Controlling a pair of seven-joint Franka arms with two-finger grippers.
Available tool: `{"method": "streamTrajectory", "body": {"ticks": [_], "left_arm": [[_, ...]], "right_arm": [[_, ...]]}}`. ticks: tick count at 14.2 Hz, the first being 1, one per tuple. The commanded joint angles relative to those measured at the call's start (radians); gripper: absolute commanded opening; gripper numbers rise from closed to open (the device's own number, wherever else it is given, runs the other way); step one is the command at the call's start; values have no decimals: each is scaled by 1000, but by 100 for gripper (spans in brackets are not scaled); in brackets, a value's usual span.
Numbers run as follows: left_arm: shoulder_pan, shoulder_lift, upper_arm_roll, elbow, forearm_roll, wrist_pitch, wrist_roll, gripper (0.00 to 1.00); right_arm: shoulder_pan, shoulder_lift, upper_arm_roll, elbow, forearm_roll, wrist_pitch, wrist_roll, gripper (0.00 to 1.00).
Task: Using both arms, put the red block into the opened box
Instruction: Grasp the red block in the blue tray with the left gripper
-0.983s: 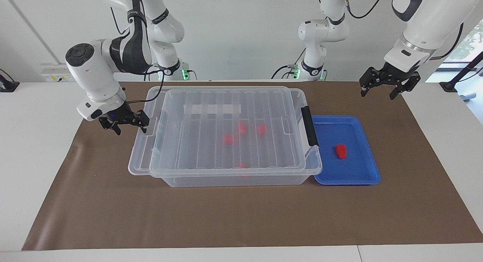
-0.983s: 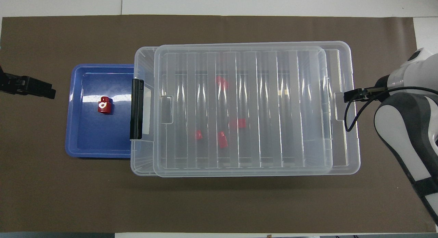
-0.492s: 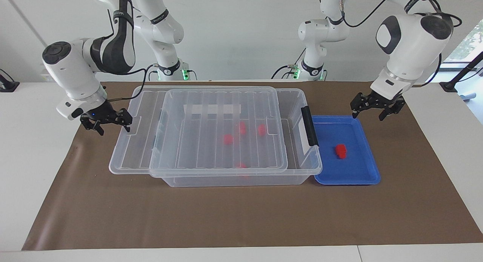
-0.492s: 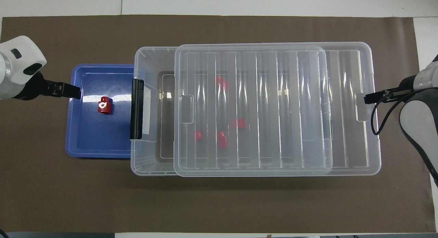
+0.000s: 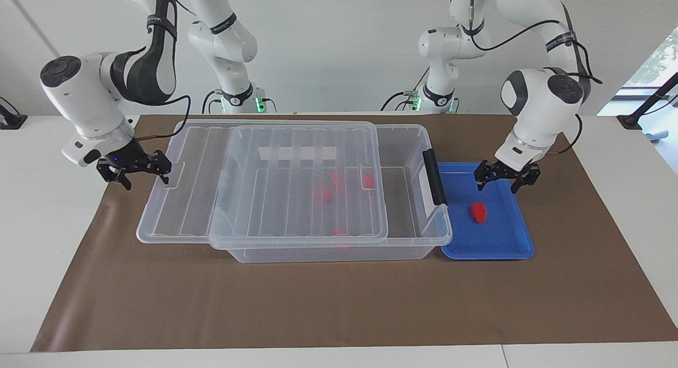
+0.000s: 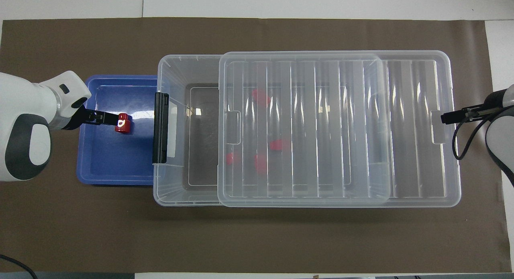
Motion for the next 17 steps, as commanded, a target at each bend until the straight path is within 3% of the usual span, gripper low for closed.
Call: {"method": "streamTrajectory", "body": {"ticks": [1,9,17], "left_arm": [[-4,28,-1,-63,6,123,-13,100],[-4,152,0,-101,6,318,-13,100],[-19,121,0,-100,6,237,-67,100]], "right_arm": [[-34,-12,6,-15,-10,21,-46,100],[-100,-2,6,14,-22,19,-158,100],[-137,0,5,17,-39,21,-202,100]]}}
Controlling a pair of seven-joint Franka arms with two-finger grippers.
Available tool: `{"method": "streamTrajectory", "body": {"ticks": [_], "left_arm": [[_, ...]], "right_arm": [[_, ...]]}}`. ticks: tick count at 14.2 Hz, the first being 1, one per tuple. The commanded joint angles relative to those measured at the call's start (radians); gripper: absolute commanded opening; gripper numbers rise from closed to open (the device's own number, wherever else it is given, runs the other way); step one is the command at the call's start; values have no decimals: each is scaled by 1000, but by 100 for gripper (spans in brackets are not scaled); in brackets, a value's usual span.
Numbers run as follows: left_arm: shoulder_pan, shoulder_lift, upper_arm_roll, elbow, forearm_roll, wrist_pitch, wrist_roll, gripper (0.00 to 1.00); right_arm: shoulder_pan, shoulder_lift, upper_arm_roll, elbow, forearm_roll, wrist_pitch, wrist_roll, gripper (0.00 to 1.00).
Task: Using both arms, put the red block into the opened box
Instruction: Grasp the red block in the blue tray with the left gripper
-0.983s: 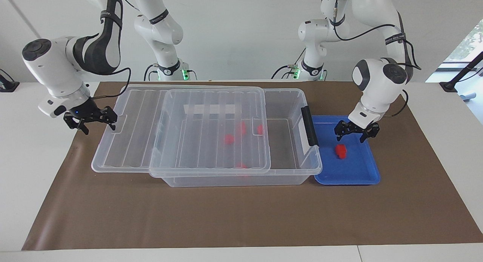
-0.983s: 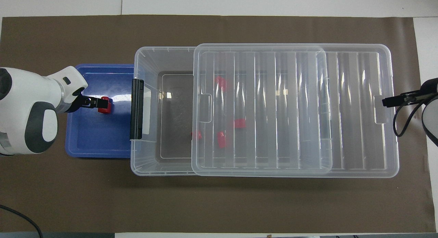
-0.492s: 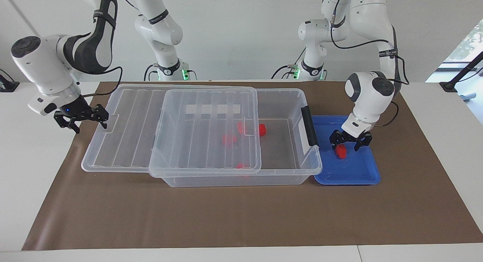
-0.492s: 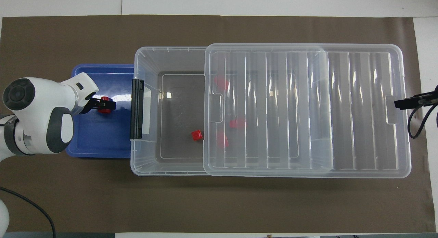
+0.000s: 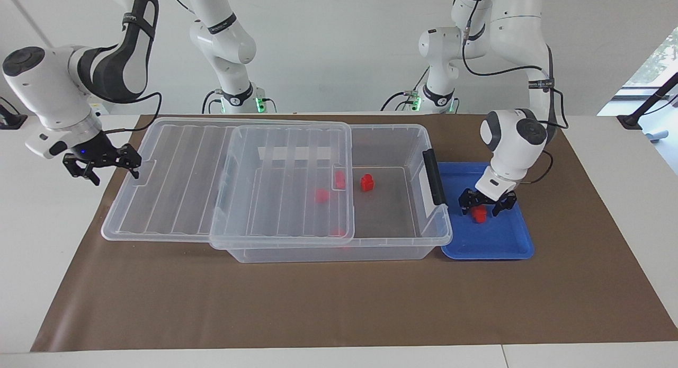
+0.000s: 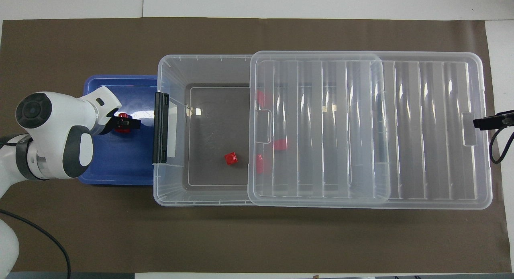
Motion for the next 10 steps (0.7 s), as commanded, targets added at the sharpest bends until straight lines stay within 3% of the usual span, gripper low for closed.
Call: {"method": "streamTrajectory", "body": {"ticks": [1,2,3,4,7,10], "left_arm": [[-14,-34,8,-7,6,-43,-24,100],[-14,-34,8,-9,6,-44,-25,77],[-14,-34,8,-7,6,-44,-24,18],[-16,-34,8,-6,6,-44,-21,0],[-14,-40,10,-1,6,-44,-19,0],[-14,-110,10,11,6,-111,-21,0]], "right_arm": [[-30,0,8,3,-17,8,-47,100],[-30,0,6,3,-17,10,-48,100],[-32,0,6,3,-17,8,-48,100],[-32,0,6,3,-18,8,-48,100],[-26,8,8,26,-20,-18,-44,100],[3,20,11,92,-18,-90,-25,100]]}}
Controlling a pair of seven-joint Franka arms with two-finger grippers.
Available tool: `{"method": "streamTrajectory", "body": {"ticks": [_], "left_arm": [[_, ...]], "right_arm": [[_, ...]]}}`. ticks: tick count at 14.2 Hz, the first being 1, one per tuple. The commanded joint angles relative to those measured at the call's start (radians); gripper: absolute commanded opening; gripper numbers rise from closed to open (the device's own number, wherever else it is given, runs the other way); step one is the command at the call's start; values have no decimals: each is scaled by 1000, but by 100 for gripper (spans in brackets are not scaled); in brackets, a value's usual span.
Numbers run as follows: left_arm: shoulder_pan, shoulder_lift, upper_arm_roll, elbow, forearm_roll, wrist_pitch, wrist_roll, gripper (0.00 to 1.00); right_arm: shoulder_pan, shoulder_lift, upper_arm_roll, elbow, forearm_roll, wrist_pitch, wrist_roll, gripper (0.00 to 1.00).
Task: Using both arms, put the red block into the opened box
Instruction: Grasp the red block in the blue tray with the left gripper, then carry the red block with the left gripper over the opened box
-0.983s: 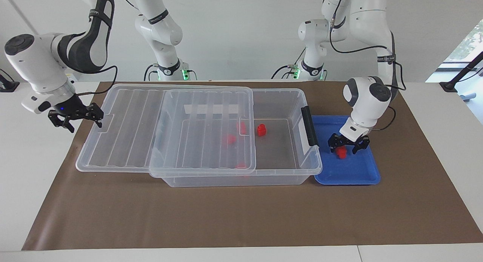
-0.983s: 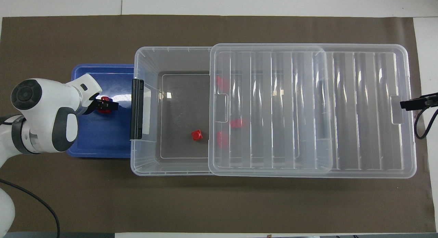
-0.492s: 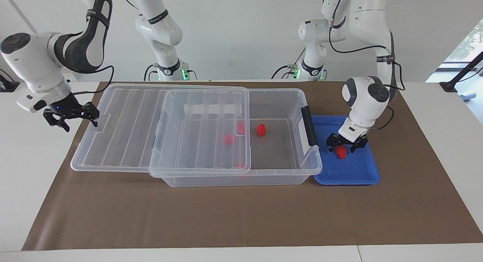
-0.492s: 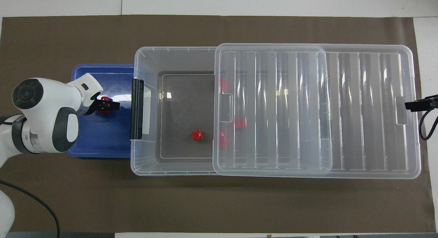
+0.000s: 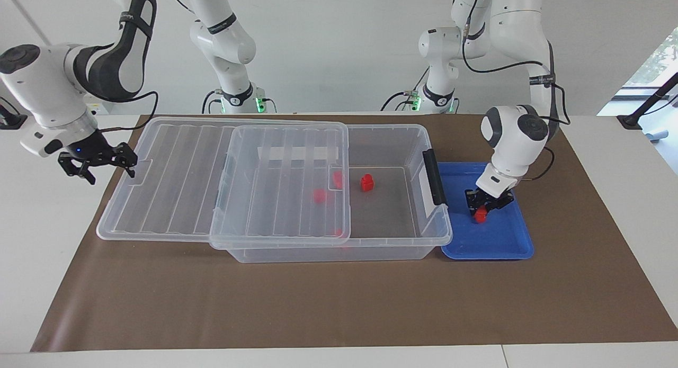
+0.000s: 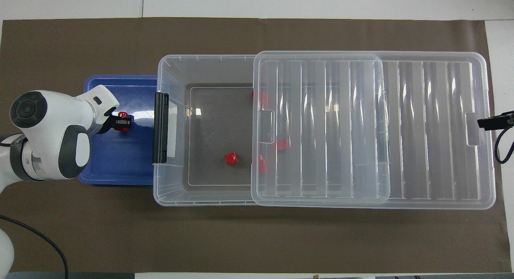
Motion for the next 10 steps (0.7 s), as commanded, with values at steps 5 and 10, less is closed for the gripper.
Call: {"method": "streamTrajectory", "body": {"ticks": [5,10], "left_arm": [[-62,-204,4,169,6,-408,-33,0],[-180,-194,-46,305,8,-484,-304,0]], "right_arm": [[142,3,16,231,-35,-293,201,100],[268,-71,17,305,-34,-471,400,100]]}}
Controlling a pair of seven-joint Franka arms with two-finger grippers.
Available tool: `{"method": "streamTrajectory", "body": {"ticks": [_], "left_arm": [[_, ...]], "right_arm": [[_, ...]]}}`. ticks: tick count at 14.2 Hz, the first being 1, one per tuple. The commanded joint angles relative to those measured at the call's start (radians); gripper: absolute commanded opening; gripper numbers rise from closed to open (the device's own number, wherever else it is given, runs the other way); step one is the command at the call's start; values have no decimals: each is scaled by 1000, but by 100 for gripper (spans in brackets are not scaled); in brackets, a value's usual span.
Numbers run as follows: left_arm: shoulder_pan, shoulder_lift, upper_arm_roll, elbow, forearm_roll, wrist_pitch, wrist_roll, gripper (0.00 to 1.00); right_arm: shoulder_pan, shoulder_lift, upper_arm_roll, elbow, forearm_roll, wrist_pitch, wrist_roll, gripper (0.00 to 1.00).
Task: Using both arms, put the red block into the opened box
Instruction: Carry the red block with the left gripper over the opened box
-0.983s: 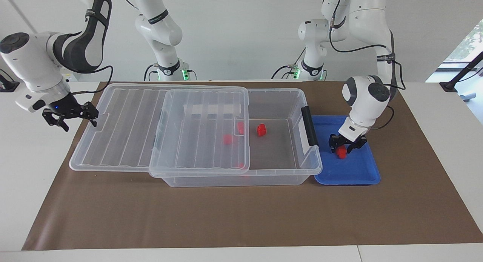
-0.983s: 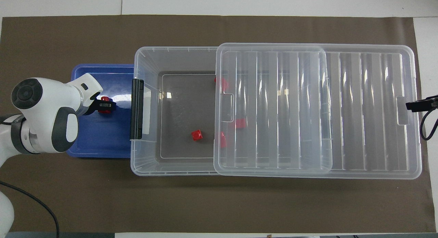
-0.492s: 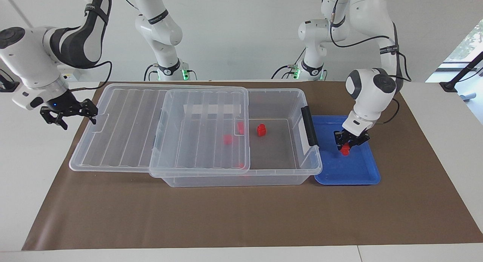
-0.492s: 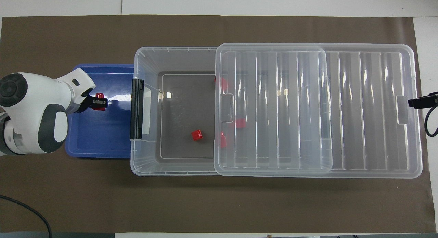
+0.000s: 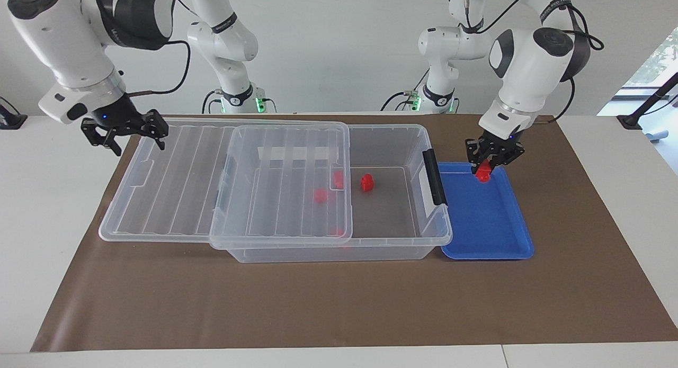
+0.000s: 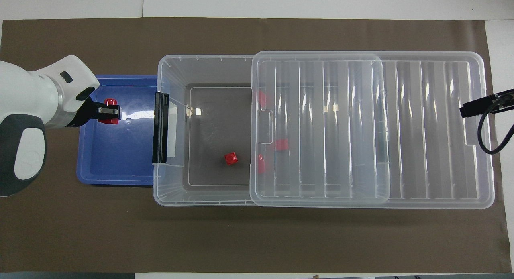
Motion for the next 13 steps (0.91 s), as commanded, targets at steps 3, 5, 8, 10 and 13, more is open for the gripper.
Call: {"method": "streamTrajectory", "body": {"ticks": [3,5,8,10,13], "left_arm": [[-181,88,-5,42,20,59,-281,0],[-237,160,-5,42,77,145,-382,0],[-274,239,-5,40,120,226,-455,0],[-278,292,-5,42,134,265,-464,0],[-287,375,-5,64,196,317,-522,0]], "right_arm": [[83,-59,5,20,-2,-88,175,100],[86,-66,13,18,17,-97,199,100],[86,-69,14,9,76,-89,282,100],[95,-69,16,9,86,-95,296,100],[112,-69,16,9,84,-97,294,100]]}}
